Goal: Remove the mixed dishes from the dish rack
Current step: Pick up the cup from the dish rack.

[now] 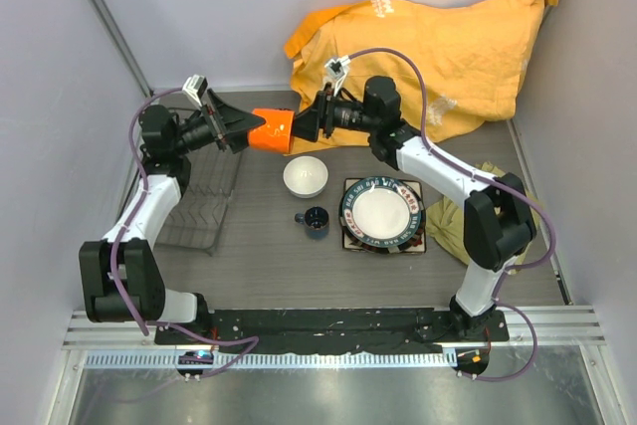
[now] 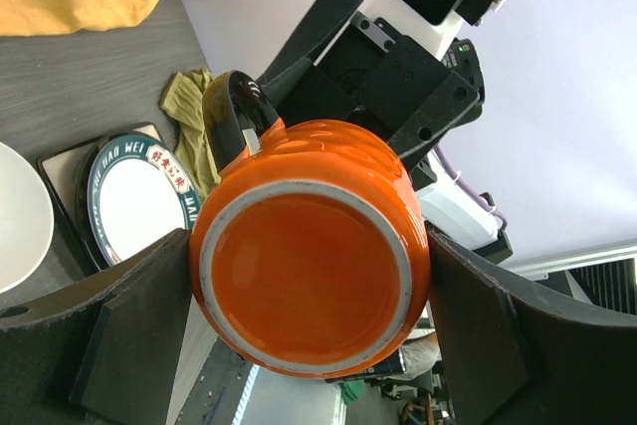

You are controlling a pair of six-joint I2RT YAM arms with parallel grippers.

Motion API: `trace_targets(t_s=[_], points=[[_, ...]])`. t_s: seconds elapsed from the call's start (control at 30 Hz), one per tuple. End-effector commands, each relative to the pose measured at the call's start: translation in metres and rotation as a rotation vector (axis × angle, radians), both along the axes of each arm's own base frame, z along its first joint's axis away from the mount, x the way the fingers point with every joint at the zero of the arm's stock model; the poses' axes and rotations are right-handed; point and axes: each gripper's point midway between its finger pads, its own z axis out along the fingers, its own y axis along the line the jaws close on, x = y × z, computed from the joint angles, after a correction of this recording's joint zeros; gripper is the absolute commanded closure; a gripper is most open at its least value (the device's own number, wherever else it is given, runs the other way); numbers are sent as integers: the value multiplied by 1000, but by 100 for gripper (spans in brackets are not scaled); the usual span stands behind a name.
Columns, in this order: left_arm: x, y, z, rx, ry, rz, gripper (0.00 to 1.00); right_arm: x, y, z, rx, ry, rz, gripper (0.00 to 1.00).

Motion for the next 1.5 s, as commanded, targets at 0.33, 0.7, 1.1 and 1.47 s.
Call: trace_targets(t_s=[0.33,0.7,1.1,1.47], points=[[-14,-3,29,-4,-145,5,100,-8,17,32,77,-58,83,57],[-11,-4,19,2,-130,8,100,-21,23,37,117,-40,143,88],[-7,-3,9,19,-128,14,68,-29,20,40,130,-40,155,99],[-2,10,2,61,-123,54,22,-35,13,47,139,-59,152,99]])
